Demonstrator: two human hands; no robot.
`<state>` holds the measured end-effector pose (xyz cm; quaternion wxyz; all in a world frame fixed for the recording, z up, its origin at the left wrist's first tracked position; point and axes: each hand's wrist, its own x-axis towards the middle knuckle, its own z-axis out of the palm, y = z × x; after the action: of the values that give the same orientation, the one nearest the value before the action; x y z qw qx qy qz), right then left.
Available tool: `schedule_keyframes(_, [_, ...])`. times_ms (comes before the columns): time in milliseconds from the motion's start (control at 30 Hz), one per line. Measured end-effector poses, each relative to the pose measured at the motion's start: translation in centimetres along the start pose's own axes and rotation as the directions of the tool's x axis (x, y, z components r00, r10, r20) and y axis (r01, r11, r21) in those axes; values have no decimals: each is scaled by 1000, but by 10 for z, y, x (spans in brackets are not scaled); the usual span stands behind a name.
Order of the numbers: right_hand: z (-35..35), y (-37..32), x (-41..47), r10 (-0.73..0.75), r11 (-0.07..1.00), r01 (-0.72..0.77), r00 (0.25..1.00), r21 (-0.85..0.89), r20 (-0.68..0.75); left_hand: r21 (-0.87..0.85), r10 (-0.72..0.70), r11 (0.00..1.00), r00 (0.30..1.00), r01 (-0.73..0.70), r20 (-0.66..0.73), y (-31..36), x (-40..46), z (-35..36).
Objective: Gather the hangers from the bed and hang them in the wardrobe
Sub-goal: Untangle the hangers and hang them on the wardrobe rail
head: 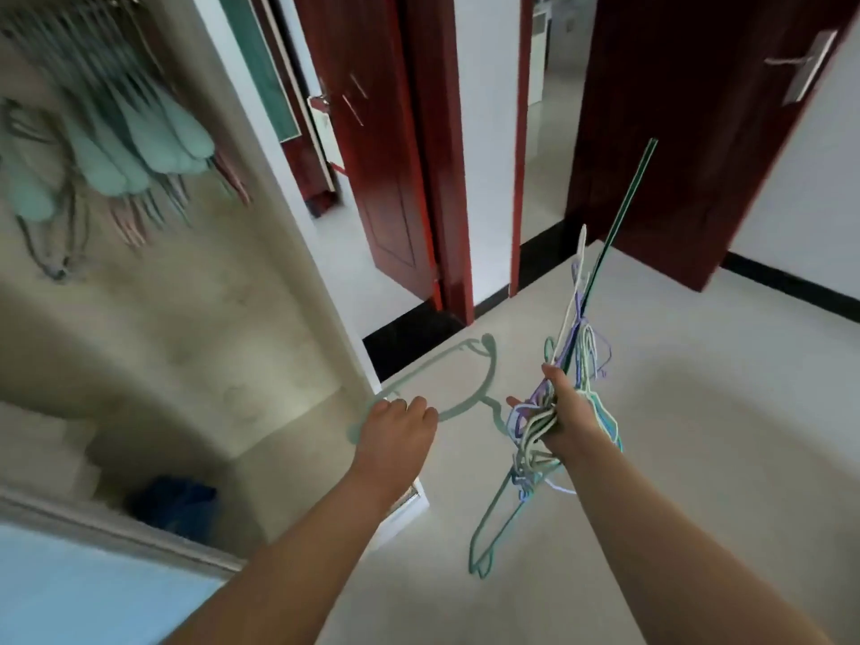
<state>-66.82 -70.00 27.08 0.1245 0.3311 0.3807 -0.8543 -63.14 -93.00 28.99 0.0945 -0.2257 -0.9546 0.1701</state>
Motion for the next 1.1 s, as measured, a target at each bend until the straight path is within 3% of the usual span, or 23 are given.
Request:
schedule_keyframes(200, [63,-9,18,128,992,-128,987,-6,98,9,-82,996,991,84,-107,-40,-19,9])
schedule_keyframes(433, [106,-2,7,136,987,-132,990,-95,31,-36,-159,987,959,155,-237,-91,-67,12])
schedule_keyframes(567, [113,30,-2,106,989,-98,992,-114,65,-154,-294,947,954,282,-61,-133,-101,8])
schedule_keyframes(700, [129,79,-18,72,996,-66,991,-57,108,-379,-461,773,861,508,214,-192,-146,-1])
schedule_keyframes(800, [161,108,-42,28,999,-29,995,15,95,-561,-505,589,807,582,306,-246,-180,-13])
schedule_keyframes(900, [201,133,-73,-39,994,22,988,110,151,-763,-587,385,776,519,231,-292,-204,-20])
schedule_keyframes(1000, [235,154,-95,-82,976,33,972,217,220,-876,-649,243,741,417,173,-312,-211,-37])
schedule_keyframes(1100, [264,168,-107,-125,968,60,958,246,258,-935,-604,54,757,351,250,-321,-214,-61])
